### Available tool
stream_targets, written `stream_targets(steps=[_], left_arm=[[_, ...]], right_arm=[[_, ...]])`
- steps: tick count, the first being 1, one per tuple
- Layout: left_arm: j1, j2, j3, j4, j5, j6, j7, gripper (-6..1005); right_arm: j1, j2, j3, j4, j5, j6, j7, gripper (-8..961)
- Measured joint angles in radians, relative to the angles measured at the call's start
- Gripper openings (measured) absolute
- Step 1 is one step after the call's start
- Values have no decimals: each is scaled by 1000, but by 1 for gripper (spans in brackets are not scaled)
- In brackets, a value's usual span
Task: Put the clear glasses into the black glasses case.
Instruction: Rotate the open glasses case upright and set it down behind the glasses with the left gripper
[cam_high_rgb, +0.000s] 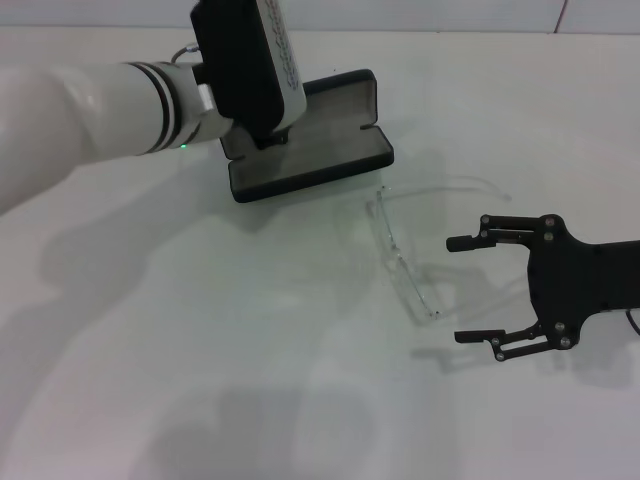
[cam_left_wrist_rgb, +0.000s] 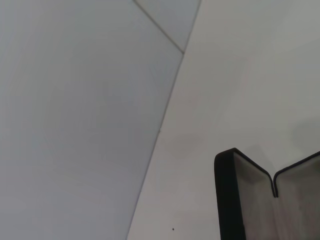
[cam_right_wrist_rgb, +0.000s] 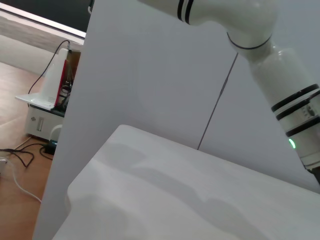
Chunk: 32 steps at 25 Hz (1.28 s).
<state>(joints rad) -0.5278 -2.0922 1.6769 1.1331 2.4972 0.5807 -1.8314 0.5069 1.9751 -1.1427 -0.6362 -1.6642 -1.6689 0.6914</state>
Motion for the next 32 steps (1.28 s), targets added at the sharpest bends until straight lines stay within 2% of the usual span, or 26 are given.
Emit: stream_targets(steps=[5, 10, 16, 20, 32], left_arm=[[33, 1, 50, -2, 0, -88, 41, 149], [91, 1, 148, -8, 1, -254, 69, 143], [152, 0, 242, -8, 3, -370, 111, 141], [170, 0, 277, -8, 4, -402, 138, 140], [170, 1, 293, -5, -7, -405, 132, 140]], right_arm=[[-11, 3, 0, -7, 0, 0, -2, 811], [-13, 5, 0, -9, 0, -1, -2, 811], [-26, 5, 0, -11, 1, -4, -3, 811], [-28, 5, 0, -11, 2, -9, -3, 810], [-37, 7, 0, -13, 2, -12, -11, 811]])
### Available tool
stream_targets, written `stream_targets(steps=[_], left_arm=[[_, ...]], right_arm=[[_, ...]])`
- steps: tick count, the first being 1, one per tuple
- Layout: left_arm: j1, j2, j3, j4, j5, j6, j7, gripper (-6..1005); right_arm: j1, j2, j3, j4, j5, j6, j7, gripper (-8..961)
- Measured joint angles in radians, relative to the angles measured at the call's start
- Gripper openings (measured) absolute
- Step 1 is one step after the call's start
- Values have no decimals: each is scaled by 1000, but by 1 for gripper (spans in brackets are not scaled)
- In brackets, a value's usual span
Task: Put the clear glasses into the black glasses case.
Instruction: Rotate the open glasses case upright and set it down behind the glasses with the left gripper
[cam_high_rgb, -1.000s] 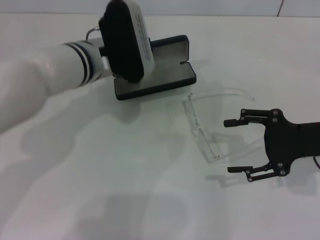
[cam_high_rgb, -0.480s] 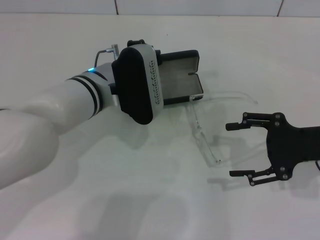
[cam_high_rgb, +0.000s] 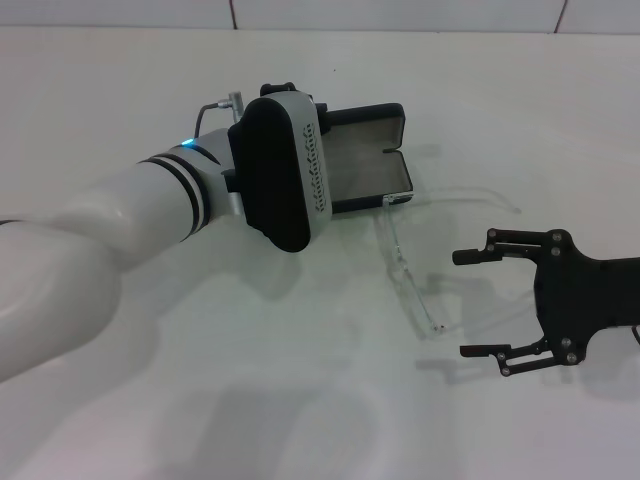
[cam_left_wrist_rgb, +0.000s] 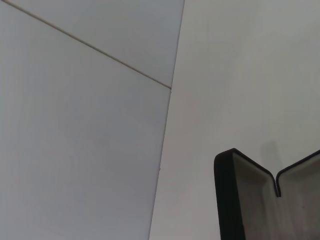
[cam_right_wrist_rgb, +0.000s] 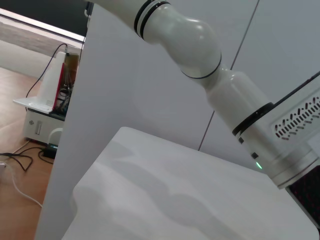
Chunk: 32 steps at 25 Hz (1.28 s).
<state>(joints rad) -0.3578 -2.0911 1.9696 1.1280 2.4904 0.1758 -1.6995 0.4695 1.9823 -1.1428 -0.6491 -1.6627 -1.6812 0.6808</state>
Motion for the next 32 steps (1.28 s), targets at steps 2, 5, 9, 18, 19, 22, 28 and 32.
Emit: stream_targets(steps=[2, 5, 9, 18, 19, 22, 28, 32], left_arm=[[-2, 0, 0, -2, -1, 0, -1, 141], [-5, -1, -2, -3, -2, 0, -2, 141], [-9, -1, -7, -3, -1, -1, -3, 142], [-25, -1, -25, -2, -21, 8, -6, 290], [-29, -1, -27, 0, -34, 10, -6, 307], [-35, -1, -34, 3, -52, 33, -6, 437], [-47, -2, -82, 40, -50, 190, -6, 481], [-49, -2, -114, 78, -54, 275, -6, 480]], right_arm=[[0, 1, 0, 0, 0, 0, -3, 811], [-1, 1, 0, 0, 0, 0, -4, 810], [0, 1, 0, 0, -1, 0, -5, 811], [0, -1, 0, 0, -2, 5, -7, 811], [0, -1, 0, 0, -2, 5, -7, 811], [0, -2, 0, 0, -3, 5, -7, 810], [0, -2, 0, 0, -3, 3, -7, 810], [0, 0, 0, 2, -4, 2, -7, 810]])
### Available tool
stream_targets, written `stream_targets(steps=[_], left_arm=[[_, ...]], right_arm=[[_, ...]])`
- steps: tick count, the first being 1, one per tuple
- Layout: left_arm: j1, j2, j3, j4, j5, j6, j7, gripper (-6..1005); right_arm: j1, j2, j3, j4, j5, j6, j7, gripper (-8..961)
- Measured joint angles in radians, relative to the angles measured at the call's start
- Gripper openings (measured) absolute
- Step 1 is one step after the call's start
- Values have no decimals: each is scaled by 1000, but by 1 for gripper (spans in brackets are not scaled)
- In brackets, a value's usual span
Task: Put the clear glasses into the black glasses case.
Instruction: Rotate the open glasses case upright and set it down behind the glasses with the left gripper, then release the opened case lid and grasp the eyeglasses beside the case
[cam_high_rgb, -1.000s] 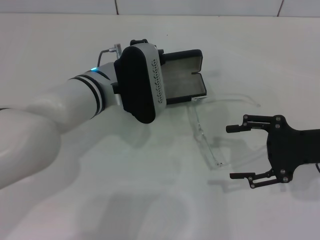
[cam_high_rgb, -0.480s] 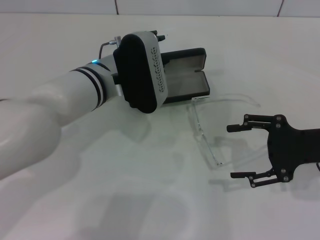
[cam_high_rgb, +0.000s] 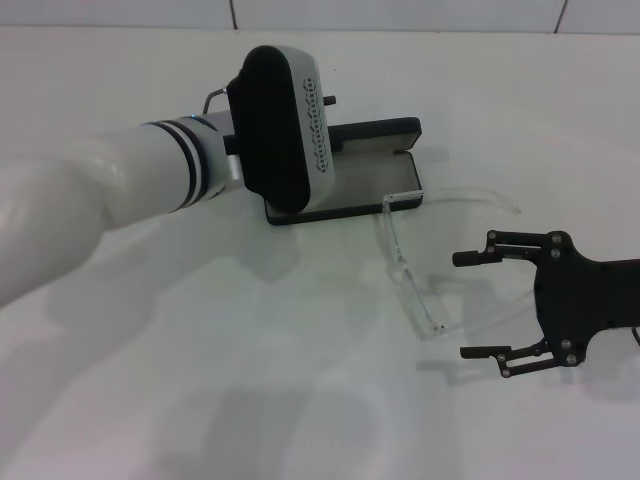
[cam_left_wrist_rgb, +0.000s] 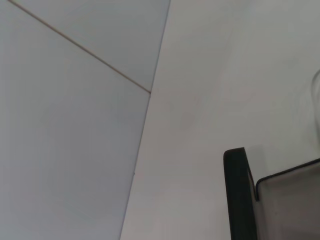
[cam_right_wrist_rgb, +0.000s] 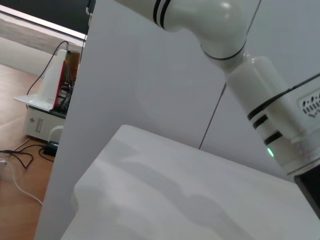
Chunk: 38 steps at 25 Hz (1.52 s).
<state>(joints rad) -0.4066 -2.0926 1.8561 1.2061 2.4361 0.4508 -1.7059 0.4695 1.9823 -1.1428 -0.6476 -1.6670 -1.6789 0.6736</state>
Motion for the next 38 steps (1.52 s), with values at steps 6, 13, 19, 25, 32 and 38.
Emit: stream_targets(steps=[6, 13, 19, 25, 32, 38], left_arm=[[-12, 4, -61, 52, -105, 130, 5, 480], [-31, 5, -246, 50, -491, 384, 191, 481], [-91, 7, -575, -186, -990, 678, 370, 481], [-109, 3, -718, -448, -1260, 743, 557, 480], [-76, 0, -723, -665, -1540, 778, 812, 481], [-69, -5, -720, -768, -1616, 836, 946, 481]], right_arm=[[-1, 1, 0, 1, 0, -1, 0, 811], [-3, 2, 0, 2, -1, 4, -5, 810], [-12, 3, 4, 3, 4, -1, -11, 811], [-3, 22, 119, -9, 17, 1, 73, 811], [33, 4, 144, -209, -31, 13, 459, 810], [168, 8, 131, -451, -306, 36, 1008, 811]])
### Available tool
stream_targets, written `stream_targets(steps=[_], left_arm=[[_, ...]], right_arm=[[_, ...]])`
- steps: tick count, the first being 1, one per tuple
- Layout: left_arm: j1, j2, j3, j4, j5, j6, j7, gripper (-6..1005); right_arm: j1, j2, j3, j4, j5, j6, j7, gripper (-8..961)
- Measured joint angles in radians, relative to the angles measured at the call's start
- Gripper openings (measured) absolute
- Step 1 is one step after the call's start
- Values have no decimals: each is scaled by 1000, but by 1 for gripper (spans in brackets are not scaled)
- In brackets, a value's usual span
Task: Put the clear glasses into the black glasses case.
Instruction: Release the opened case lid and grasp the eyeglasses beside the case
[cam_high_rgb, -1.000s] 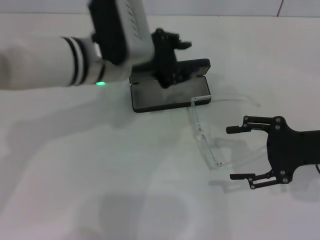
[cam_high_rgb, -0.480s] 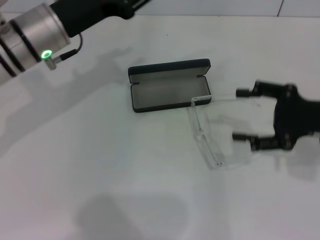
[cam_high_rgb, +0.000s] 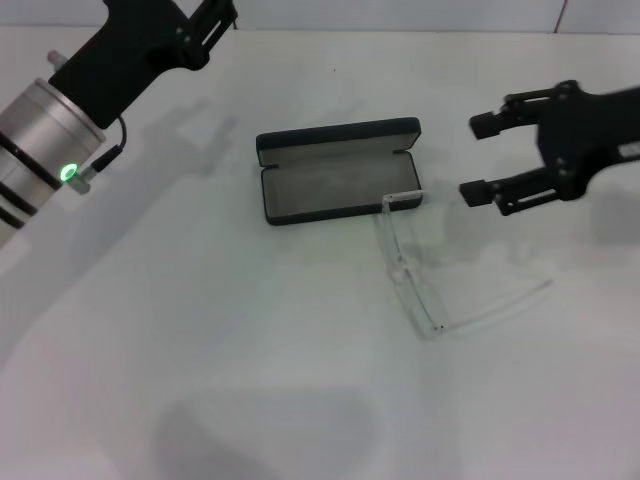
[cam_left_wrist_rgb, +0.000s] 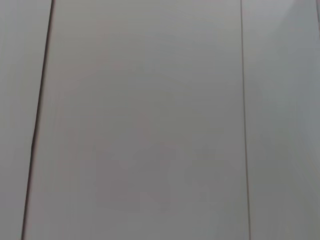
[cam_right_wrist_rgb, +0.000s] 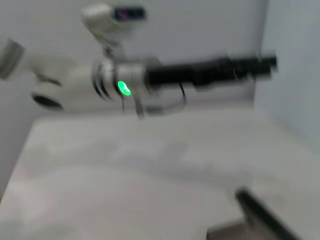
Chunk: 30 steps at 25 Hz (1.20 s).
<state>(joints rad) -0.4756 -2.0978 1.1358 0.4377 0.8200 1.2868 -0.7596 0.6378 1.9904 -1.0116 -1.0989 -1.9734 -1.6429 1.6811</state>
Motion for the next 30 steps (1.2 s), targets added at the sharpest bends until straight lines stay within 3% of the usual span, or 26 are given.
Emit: stream_targets(steps=[5, 10, 16, 20, 30], left_arm=[[3, 0, -3, -32, -9, 10, 40, 480], [1, 1, -3, -39, -10, 6, 72, 481], [4, 2, -1, -40, -11, 4, 83, 481], [9, 3, -2, -46, -12, 4, 84, 480], [13, 4, -8, -53, -26, 4, 76, 480]], right_arm=[[174, 2, -135, -59, -263, -22, 285, 810], [286, 11, -295, -62, -370, -40, 248, 811], [248, 29, -451, -106, -401, 19, -81, 810], [225, 28, -461, -118, -400, 87, -214, 809], [288, 28, -506, -125, -417, 65, -406, 798]])
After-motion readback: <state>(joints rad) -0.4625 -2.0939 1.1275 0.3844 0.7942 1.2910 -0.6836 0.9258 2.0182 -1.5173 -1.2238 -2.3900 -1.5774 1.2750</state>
